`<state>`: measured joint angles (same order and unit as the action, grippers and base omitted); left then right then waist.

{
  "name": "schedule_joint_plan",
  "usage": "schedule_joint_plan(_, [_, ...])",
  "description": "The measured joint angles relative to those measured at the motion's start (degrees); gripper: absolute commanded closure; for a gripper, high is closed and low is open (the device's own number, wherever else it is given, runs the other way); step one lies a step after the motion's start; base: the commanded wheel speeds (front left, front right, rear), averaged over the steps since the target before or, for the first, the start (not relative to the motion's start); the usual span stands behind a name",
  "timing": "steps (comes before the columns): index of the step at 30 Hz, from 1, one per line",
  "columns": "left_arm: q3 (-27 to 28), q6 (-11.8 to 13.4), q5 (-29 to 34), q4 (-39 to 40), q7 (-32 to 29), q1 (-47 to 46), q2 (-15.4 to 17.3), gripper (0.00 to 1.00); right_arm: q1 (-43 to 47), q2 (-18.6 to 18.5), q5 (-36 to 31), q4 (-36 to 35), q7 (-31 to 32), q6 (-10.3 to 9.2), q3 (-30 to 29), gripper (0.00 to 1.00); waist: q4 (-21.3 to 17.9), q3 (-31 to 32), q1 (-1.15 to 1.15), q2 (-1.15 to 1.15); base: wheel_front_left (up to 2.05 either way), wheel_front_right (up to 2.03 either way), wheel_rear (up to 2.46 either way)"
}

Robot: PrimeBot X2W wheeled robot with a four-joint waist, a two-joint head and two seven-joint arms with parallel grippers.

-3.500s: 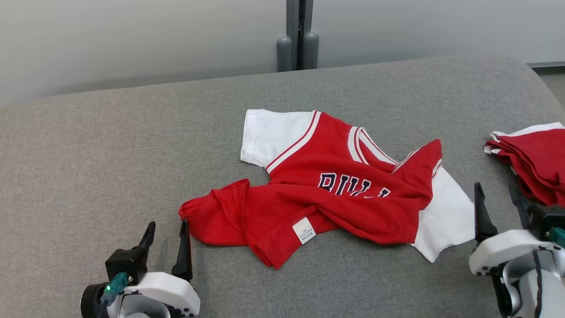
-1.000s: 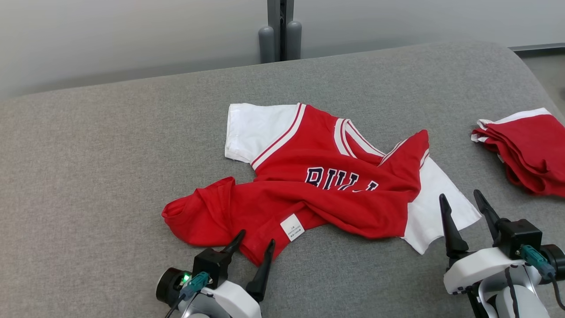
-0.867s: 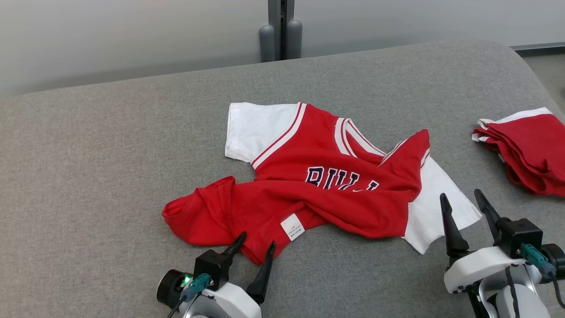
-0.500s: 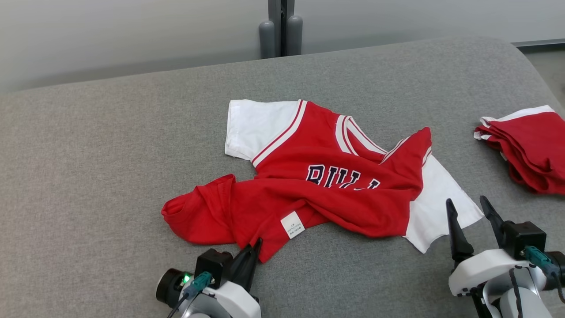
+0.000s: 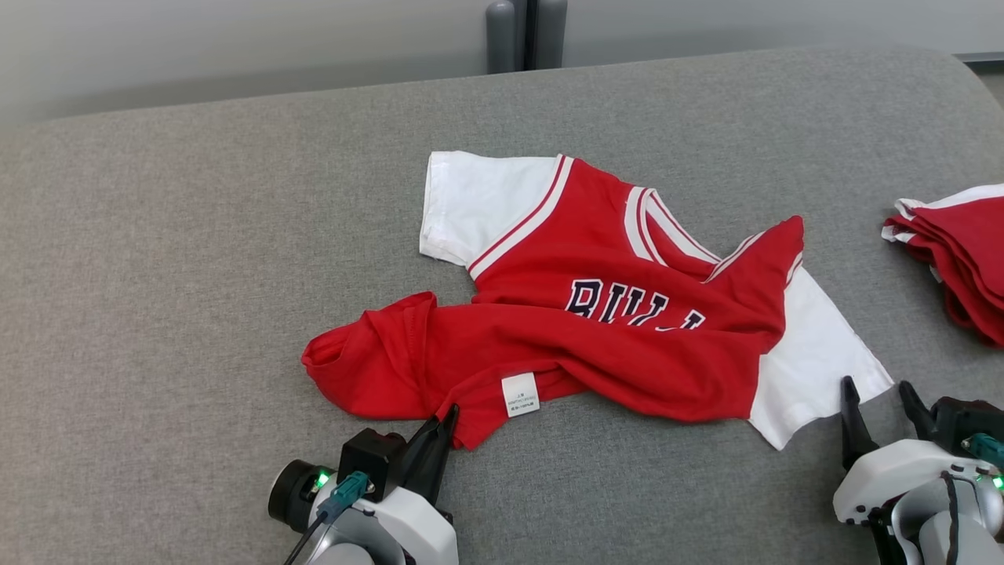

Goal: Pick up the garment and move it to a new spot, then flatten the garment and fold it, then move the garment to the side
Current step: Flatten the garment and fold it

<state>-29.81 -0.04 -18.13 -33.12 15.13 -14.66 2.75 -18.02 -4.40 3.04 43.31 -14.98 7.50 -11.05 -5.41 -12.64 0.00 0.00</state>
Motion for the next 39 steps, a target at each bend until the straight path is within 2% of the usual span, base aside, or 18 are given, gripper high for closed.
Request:
schedule_joint_plan(3, [0.1, -0.3, 0.4, 0.0, 0.0, -0.1, 0.0, 1.00, -1.9, -0.1, 0.5, 4.8, -0.2, -0.01, -0.3, 0.00, 0.3, -0.5, 0.00, 0.00, 0.00, 0.00, 0.00])
schedule_joint_plan(4, [0.2, -0.3, 0.4, 0.0, 0.0, -0.3, 0.0, 1.00, -2.7, -0.3, 0.4, 5.7, -0.3, 0.00, 0.1, 0.05, 0.4, -0.6, 0.00, 0.00, 0.00, 0.00, 0.00])
schedule_joint_plan(5, [0.4, 0.1, 1.0, -0.1, 0.0, -0.6, 0.0, 1.00, -3.9, -0.9, 0.3, 7.4, -0.3, 0.00, 0.6, 0.75, 0.7, -0.8, 0.00, 0.00, 0.00, 0.00, 0.00])
schedule_joint_plan(6, [0.6, 0.1, 1.1, 0.0, 0.0, -0.7, 0.0, 1.00, -4.2, -1.0, 0.4, 7.5, -0.3, 0.00, 1.0, 1.00, 0.7, -0.8, 0.00, 0.00, 0.00, 0.00, 0.00])
schedule_joint_plan(11, [2.4, 0.4, 1.9, 1.9, 0.0, -0.8, 0.0, 1.00, -4.7, -0.7, 3.0, 5.1, -0.2, 0.00, 2.6, 1.00, 0.9, 0.0, 0.00, 0.00, 0.00, 0.00, 0.00])
schedule_joint_plan(18, [7.6, 0.2, 4.8, 8.5, 0.0, -0.4, 0.1, 1.00, -4.6, -1.1, 10.0, -9.0, -0.2, 0.00, 7.8, 1.00, 1.0, 3.9, 0.00, 0.00, 0.00, 0.00, 0.00])
schedule_joint_plan(21, [10.9, -0.3, 6.0, 11.3, 0.0, -0.9, 0.8, 1.00, -5.5, -2.7, 12.6, -13.7, -0.2, 0.00, 9.4, 1.00, 1.0, 6.0, 0.00, 0.00, 0.00, 0.00, 0.00])
schedule_joint_plan(28, [18.8, -1.2, 7.7, 14.1, 0.0, -6.9, 6.0, 1.00, -11.4, -6.4, 16.8, -20.0, -0.2, -0.01, 11.3, 1.00, 1.0, 10.8, 0.00, 0.00, 0.00, 0.00, 0.00])
schedule_joint_plan(32, [21.5, -1.7, 8.6, 14.6, 0.0, -11.8, 9.7, 1.00, -15.8, -9.1, 18.0, -22.4, -0.2, -0.01, 13.2, 1.00, 1.1, 12.5, 0.00, 0.00, 0.00, 0.00, 0.00])
schedule_joint_plan(39, [24.0, -2.2, 9.6, 17.6, -3.1, -23.2, 16.0, 1.00, -27.3, -13.4, 19.8, -24.7, 0.4, 0.01, 15.5, 1.00, 1.7, 10.8, 0.00, 0.00, 0.00, 0.00, 0.00])
